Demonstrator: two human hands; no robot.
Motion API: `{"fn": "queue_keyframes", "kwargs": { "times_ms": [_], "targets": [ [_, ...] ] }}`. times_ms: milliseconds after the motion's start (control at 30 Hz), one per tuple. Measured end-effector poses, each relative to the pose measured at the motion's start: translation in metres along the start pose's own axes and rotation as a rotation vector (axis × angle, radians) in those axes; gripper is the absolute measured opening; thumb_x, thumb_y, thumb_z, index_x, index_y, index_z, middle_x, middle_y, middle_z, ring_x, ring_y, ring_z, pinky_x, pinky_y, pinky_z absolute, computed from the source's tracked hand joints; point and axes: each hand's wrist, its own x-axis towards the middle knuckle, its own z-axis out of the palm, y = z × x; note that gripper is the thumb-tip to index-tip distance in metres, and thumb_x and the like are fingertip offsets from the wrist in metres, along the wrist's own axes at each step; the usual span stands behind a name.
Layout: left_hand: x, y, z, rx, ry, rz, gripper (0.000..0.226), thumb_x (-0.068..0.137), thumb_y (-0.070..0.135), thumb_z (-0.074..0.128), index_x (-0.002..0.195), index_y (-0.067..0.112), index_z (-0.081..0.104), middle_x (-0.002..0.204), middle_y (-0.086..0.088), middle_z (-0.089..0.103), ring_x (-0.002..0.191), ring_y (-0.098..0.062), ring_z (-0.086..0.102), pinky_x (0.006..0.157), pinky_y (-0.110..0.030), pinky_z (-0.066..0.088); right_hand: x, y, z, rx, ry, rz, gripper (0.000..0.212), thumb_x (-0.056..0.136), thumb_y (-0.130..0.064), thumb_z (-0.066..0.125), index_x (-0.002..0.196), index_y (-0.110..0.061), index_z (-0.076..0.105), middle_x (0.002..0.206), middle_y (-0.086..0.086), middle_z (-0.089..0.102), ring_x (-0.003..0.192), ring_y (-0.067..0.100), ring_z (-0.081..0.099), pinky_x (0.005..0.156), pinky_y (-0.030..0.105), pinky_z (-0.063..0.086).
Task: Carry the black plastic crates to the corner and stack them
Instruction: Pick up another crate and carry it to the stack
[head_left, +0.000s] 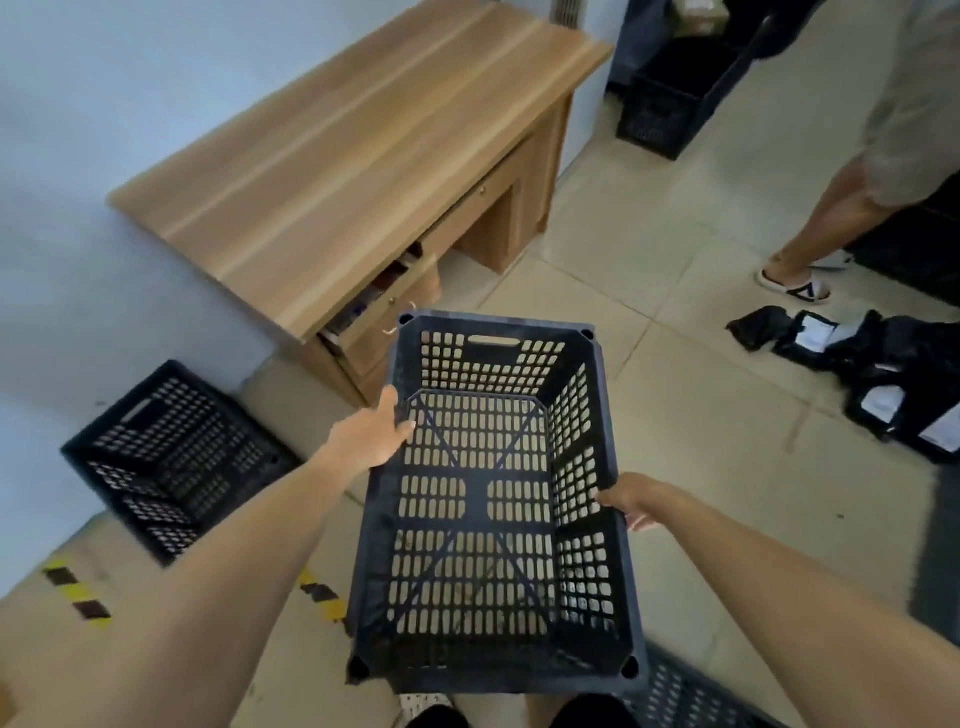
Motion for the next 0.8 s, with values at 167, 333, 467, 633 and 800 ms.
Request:
{"fn": "queue_keyframes", "kwargs": {
  "times_ms": [167, 333, 467, 633, 800],
  "targets": [
    [-0.041, -0.089, 0.005, -0.073, 0.025, -0.102, 0.059, 0.101, 0.041, 0.04, 0.144, 0.009, 0.017, 0.121, -0.017, 0.061, 0.104, -0.036, 0.062, 0.089, -0.045, 0.049, -0.016, -0.041, 0.064, -0.112, -0.032, -0.02, 0.05, 0.097, -0.03, 0.052, 0.135, 0.003, 0.045, 0.132, 0.021, 0.058, 0.11, 0.034, 0.065, 0.093, 0.045, 0.055],
    [-0.089, -0.172, 0.005, -0.133, 0.059, -0.26, 0.069, 0.1, 0.045, 0.035, 0.15, 0.005, 0.008, 0.128, -0.018, 0.058, 0.108, -0.036, 0.061, 0.094, -0.046, 0.048, -0.094, -0.102, 0.132, -0.283, -0.013, -0.067, 0.044, 0.1, -0.027, 0.048, 0.134, 0.002, 0.047, 0.118, 0.014, 0.061, 0.086, 0.023, 0.065, 0.062, 0.029, 0.055],
    [-0.129, -0.243, 0.001, -0.181, 0.106, -0.395, 0.078, 0.098, 0.055, 0.032, 0.153, 0.007, 0.006, 0.138, -0.02, 0.052, 0.118, -0.037, 0.056, 0.098, -0.047, 0.046, -0.123, -0.146, 0.179, -0.454, -0.016, -0.123, 0.049, 0.102, -0.029, 0.046, 0.14, 0.0, 0.04, 0.129, 0.02, 0.058, 0.064, 0.015, 0.055, 0.047, 0.021, 0.045],
    [-0.176, -0.323, -0.001, -0.224, 0.226, -0.53, 0.082, 0.095, 0.063, 0.03, 0.149, 0.001, 0.02, 0.133, -0.023, 0.056, 0.111, -0.039, 0.06, 0.089, -0.042, 0.052, -0.147, -0.208, 0.238, -0.587, -0.021, -0.213, 0.05, 0.101, -0.034, 0.045, 0.141, -0.004, 0.041, 0.117, 0.017, 0.063, 0.088, 0.02, 0.061, 0.053, 0.021, 0.049],
    [-0.2, -0.394, -0.007, -0.231, 0.3, -0.605, 0.067, 0.089, 0.061, 0.035, 0.125, 0.005, 0.046, 0.106, -0.017, 0.065, 0.092, -0.034, 0.064, 0.082, -0.041, 0.054, -0.149, -0.268, 0.286, -0.641, -0.037, -0.295, 0.038, 0.101, -0.026, 0.043, 0.129, -0.002, 0.049, 0.105, 0.018, 0.065, 0.083, 0.022, 0.062, 0.089, 0.032, 0.056]
  ]
}}
